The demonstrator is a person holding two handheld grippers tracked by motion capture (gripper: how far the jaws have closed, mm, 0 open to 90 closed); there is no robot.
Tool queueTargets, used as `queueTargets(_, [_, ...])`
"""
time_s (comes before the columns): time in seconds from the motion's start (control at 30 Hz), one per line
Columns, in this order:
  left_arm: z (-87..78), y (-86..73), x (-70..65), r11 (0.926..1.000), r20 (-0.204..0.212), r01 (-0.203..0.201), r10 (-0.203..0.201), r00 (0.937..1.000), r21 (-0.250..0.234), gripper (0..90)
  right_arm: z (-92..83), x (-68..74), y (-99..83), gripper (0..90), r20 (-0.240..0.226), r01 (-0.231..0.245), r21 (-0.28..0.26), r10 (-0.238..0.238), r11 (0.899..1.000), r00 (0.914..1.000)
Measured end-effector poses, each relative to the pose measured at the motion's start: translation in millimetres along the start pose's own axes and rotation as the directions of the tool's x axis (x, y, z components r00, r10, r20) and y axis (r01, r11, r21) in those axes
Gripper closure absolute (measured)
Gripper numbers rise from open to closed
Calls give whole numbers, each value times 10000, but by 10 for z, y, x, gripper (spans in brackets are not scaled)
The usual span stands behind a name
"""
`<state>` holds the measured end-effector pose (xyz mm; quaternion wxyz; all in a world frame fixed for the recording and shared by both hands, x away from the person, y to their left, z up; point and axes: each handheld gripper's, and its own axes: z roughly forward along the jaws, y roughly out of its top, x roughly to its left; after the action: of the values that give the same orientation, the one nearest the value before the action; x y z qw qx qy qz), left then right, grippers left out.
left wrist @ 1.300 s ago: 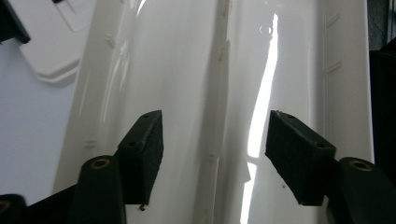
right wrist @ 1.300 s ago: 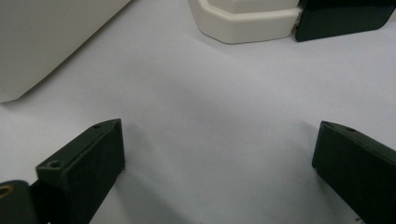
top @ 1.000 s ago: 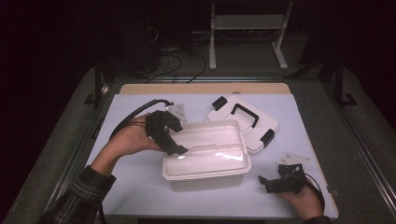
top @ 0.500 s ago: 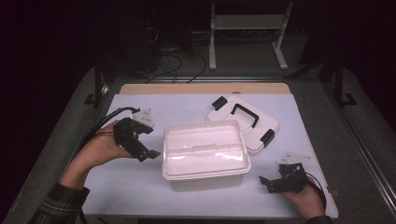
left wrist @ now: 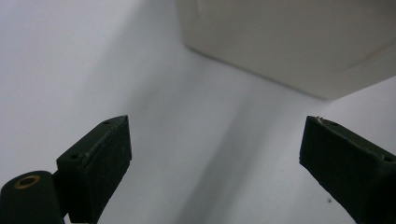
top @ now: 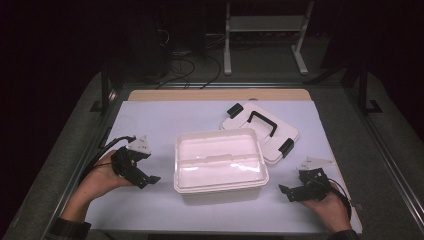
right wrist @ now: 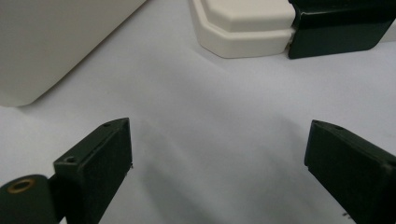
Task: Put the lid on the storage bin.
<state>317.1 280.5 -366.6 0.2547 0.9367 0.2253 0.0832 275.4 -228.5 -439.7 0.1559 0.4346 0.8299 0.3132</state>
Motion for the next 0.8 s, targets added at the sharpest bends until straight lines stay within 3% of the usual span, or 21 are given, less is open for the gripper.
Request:
queueTargets(0.27, [277,-336,-41,9991,20,422,-422,9991,-32,77,11,-7,99,73,-212,-57,300,64,9995,9998])
queueTargets(0.4, [381,-449,-65,9993,-139,342,-340,9993,157,34,16,-35,159,75,-266,-95,365,104,9993,9996])
queueTargets(0.53, [471,-547,-65,9990,98,439,-439,9990,-4,30,17,-65,241,75,-168,60,345,-55,9994,9998])
queueTargets(0.7, [484,-629,-66,9968,151,470,-461,9988,-644,3,15,-111,382,76,-90,182,223,-180,9996,9998])
queueTargets(0.8, [487,-705,-69,9909,156,505,-489,9987,-1244,0,23,-131,467,76,-97,270,178,-269,9995,9996])
